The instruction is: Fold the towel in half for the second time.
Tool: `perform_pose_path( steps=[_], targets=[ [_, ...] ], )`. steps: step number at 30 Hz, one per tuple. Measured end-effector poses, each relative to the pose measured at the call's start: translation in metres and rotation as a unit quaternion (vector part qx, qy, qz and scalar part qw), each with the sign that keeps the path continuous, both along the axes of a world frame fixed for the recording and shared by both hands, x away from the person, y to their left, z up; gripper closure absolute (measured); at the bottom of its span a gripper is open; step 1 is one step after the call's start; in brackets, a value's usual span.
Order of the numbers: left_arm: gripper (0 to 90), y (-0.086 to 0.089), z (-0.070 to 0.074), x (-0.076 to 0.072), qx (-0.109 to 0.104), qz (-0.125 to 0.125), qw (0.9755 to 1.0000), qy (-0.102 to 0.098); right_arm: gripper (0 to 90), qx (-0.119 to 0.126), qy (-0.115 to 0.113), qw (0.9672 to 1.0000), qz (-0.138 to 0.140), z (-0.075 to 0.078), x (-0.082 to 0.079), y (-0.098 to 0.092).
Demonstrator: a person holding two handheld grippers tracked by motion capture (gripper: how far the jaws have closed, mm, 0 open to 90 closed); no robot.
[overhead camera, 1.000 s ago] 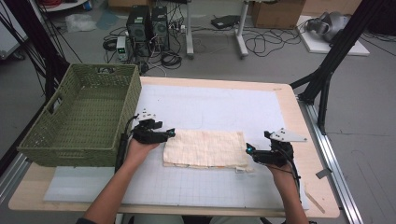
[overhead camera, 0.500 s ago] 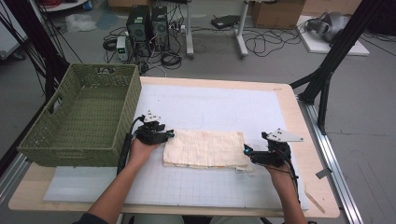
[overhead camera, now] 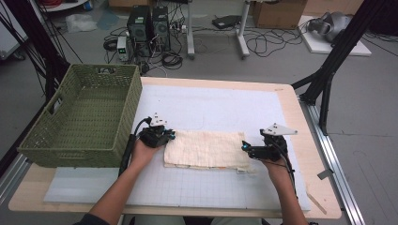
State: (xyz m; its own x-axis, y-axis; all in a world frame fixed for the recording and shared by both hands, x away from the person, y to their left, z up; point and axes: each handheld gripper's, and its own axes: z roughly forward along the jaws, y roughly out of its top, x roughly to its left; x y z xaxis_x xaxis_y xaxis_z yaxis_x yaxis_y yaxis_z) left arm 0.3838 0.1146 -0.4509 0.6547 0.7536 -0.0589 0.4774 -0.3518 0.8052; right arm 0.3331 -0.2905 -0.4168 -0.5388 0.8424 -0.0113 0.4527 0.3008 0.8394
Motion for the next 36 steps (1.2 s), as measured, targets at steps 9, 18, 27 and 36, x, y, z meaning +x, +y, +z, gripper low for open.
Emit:
perform_pose_path(
  steps=[9, 18, 27, 36],
  targets=[
    [83.5, 0.006, 0.000, 0.001, -0.027, 0.001, 0.9995, 0.013, 11.3, -0.029, 0.043, 0.9986, -0.006, -0.007, 0.040, 0.008],
    [83.5, 0.009, 0.000, 0.000, -0.046, 0.000, 0.9989, 0.014, 45.7, -0.027, 0.068, 0.9970, 0.025, -0.020, 0.062, 0.014],
    [83.6, 0.010, 0.000, 0.000, -0.047, -0.001, 0.9988, 0.015, 75.1, -0.030, 0.089, 0.9927, 0.075, -0.028, 0.066, 0.016],
    [84.7, 0.013, 0.005, -0.002, -0.059, 0.008, 0.9982, -0.003, 84.7, -0.026, 0.087, 0.9937, 0.065, -0.024, 0.062, 0.017]
  ],
)
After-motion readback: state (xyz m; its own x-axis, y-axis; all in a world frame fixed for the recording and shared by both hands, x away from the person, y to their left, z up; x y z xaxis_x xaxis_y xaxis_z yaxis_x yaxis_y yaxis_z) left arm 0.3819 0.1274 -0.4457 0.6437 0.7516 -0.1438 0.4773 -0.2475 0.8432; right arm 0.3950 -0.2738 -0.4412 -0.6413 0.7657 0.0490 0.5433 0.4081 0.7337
